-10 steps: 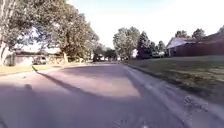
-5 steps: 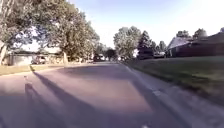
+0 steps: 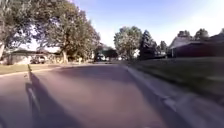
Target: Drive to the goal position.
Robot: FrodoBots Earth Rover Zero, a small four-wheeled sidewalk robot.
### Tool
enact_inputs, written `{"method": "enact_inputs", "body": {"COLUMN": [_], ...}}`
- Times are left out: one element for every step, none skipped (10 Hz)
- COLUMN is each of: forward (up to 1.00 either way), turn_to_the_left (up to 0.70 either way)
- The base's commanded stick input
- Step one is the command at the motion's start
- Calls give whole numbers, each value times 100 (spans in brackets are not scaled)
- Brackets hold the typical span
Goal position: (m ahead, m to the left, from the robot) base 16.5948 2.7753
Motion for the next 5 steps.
{"method": "enact_inputs", "body": {"forward": [100, 100, 100, 100, 100], "turn_to_the_left": [2, 2, 2, 2, 2]}}
